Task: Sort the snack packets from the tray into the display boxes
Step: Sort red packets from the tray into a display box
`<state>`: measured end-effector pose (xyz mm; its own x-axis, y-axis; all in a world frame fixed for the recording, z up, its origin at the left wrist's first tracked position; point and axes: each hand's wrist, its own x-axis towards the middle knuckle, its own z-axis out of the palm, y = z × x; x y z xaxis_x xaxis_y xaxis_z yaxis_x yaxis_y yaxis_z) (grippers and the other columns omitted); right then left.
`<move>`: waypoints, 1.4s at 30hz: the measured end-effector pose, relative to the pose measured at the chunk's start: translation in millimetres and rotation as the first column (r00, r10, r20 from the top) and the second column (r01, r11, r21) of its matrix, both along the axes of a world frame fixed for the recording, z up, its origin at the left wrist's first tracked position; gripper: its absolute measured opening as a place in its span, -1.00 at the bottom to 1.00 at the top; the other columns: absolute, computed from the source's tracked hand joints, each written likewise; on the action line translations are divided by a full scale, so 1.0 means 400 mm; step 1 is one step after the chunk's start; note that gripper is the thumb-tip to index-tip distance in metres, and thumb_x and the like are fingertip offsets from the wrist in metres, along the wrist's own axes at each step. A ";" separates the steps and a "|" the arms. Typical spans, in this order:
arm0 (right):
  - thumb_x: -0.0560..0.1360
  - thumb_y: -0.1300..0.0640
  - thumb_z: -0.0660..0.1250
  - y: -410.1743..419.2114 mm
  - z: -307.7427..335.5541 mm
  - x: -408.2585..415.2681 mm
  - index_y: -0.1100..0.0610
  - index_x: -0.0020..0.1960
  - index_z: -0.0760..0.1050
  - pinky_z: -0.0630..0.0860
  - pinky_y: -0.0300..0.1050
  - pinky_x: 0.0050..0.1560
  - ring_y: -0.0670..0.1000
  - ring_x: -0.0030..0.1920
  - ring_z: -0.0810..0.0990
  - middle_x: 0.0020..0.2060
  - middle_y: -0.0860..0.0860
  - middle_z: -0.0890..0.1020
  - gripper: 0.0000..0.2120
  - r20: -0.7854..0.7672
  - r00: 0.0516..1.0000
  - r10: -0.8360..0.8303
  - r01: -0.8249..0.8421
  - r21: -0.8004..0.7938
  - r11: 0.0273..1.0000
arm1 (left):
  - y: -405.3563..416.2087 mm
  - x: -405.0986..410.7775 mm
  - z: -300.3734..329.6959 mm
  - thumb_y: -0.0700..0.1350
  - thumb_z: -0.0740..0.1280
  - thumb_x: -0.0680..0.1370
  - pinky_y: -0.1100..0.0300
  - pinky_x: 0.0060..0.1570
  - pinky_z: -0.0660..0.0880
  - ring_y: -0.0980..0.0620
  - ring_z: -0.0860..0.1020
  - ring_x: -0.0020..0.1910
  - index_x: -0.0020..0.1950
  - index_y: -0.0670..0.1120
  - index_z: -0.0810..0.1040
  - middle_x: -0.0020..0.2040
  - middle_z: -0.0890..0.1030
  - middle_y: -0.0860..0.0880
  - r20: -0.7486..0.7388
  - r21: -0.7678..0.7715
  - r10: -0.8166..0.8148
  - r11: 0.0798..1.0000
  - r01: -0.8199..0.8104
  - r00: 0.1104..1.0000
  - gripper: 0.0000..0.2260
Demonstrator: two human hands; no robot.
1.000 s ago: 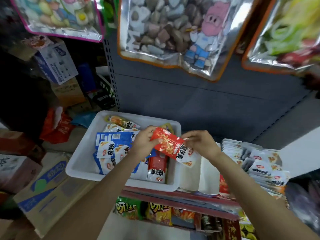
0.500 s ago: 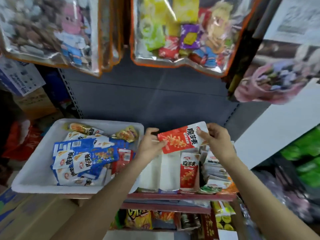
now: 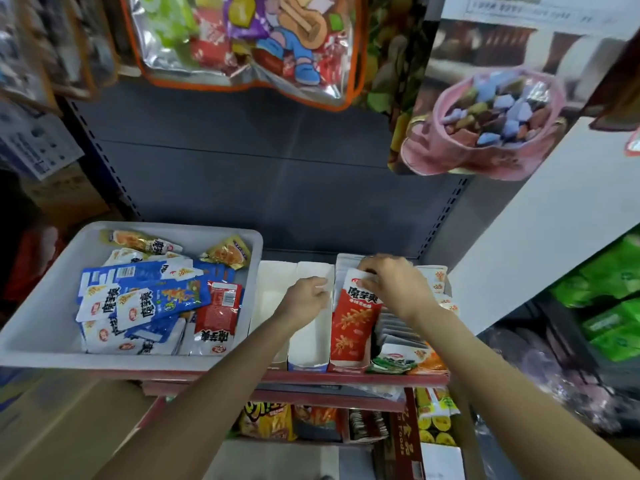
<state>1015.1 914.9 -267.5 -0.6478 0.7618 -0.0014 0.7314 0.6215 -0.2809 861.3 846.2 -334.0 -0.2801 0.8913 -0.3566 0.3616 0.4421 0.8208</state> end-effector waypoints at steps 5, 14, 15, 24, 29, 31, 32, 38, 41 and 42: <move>0.53 0.15 0.26 -0.001 -0.062 -0.031 0.14 0.21 0.51 0.30 -0.09 0.26 0.07 0.28 0.34 0.30 0.02 0.39 -0.73 0.153 0.981 0.117 -0.136 0.119 0.984 | -0.007 0.005 -0.001 -0.25 0.28 0.55 0.25 0.07 0.46 -0.04 0.53 0.18 0.43 -0.10 0.33 0.29 0.51 -0.15 0.129 -0.027 -0.012 1.000 0.016 0.992 -0.55; 0.49 0.25 0.24 -0.005 -0.095 -0.051 0.14 0.20 0.49 0.31 -0.05 0.20 0.09 0.32 0.32 0.30 0.05 0.35 -0.70 0.178 0.977 0.119 -0.145 0.146 0.979 | -0.010 0.010 0.005 -0.21 0.17 0.60 0.41 -0.18 0.42 -0.02 0.60 0.07 0.38 -0.11 0.40 0.30 0.50 -0.14 0.128 -0.022 -0.004 1.000 0.007 0.992 -0.67; 0.49 0.25 0.24 -0.006 -0.093 -0.050 0.14 0.19 0.49 0.32 -0.05 0.19 0.08 0.31 0.33 0.29 0.05 0.36 -0.71 0.169 0.979 0.114 -0.138 0.137 0.981 | -0.012 0.008 0.009 -0.21 0.18 0.60 0.44 -0.20 0.42 -0.02 0.60 0.08 0.37 -0.11 0.41 0.29 0.50 -0.13 0.127 -0.017 -0.014 1.000 0.017 0.992 -0.67; 0.57 0.05 0.23 -0.056 -0.049 -0.164 0.08 0.18 0.49 0.40 -0.14 0.15 0.00 0.19 0.45 0.22 -0.01 0.42 -0.77 -0.080 0.991 0.103 -0.109 -0.070 0.992 | -0.106 -0.131 0.057 -0.23 0.19 0.59 0.36 -0.14 0.43 0.00 0.58 0.02 0.18 -0.14 0.53 0.07 0.60 -0.05 -0.160 0.206 0.043 0.978 -0.009 0.986 -0.78; 0.55 0.13 0.24 -0.124 -0.065 -0.334 0.09 0.14 0.52 0.44 -0.05 0.15 0.03 0.17 0.46 0.14 0.04 0.47 -0.80 -0.162 0.967 0.195 -0.222 -0.170 0.960 | -0.186 -0.279 0.059 -0.28 0.21 0.57 0.16 0.00 0.47 -0.02 0.57 0.00 0.13 -0.17 0.55 0.02 0.61 -0.07 -0.292 0.220 0.129 0.973 -0.064 0.948 -0.80; 0.53 0.15 0.26 -0.157 -0.083 -0.407 0.12 0.14 0.52 0.45 -0.06 0.11 0.07 0.13 0.48 0.10 0.09 0.51 -0.79 -0.178 0.960 0.215 -0.250 -0.207 0.946 | -0.215 -0.346 0.038 -0.29 0.23 0.54 0.07 0.02 0.50 -0.05 0.57 0.01 0.14 -0.14 0.53 0.05 0.60 -0.08 -0.349 0.151 0.147 0.983 -0.099 0.926 -0.79; 0.52 0.15 0.27 -0.172 -0.093 -0.442 0.14 0.15 0.52 0.46 -0.06 0.10 0.11 0.11 0.50 0.09 0.12 0.53 -0.78 -0.176 0.962 0.208 -0.246 -0.233 0.941 | -0.228 -0.380 0.024 -0.29 0.24 0.53 0.02 0.05 0.50 -0.08 0.57 0.05 0.16 -0.13 0.53 0.09 0.59 -0.11 -0.369 0.115 0.144 0.987 -0.109 0.918 -0.77; 0.56 0.04 0.22 -0.243 -0.200 -0.612 0.29 0.22 0.43 0.46 -0.04 0.14 0.18 0.15 0.51 0.15 0.23 0.54 -0.63 0.036 0.991 0.131 -0.105 -0.404 0.909 | -0.305 -0.540 -0.014 0.01 0.35 0.50 -0.02 0.36 0.27 -0.09 0.20 0.46 0.49 0.00 0.21 0.51 0.19 -0.05 -0.654 -0.244 -0.269 0.960 0.139 0.707 -0.40; 0.58 -0.03 0.19 -0.262 -0.255 -0.650 0.33 0.39 0.23 0.35 0.03 0.29 0.23 0.30 0.38 0.32 0.26 0.37 -0.45 0.168 0.983 0.076 0.010 -0.459 0.888 | -0.327 -0.592 -0.033 0.11 0.38 0.47 -0.06 0.44 0.14 -0.09 0.03 0.52 0.53 0.07 0.07 0.56 0.01 0.02 -0.643 -0.392 -0.411 0.902 0.183 0.646 -0.26; 0.58 -0.04 0.18 -0.267 -0.272 -0.655 0.33 0.44 0.13 0.32 0.06 0.33 0.26 0.35 0.32 0.36 0.29 0.29 -0.39 0.215 0.975 0.053 0.054 -0.463 0.885 | -0.331 -0.605 -0.045 0.12 0.40 0.45 -0.09 0.42 0.17 -0.11 0.03 0.52 0.54 0.10 0.05 0.56 0.00 0.02 -0.639 -0.411 -0.421 0.894 0.176 0.644 -0.23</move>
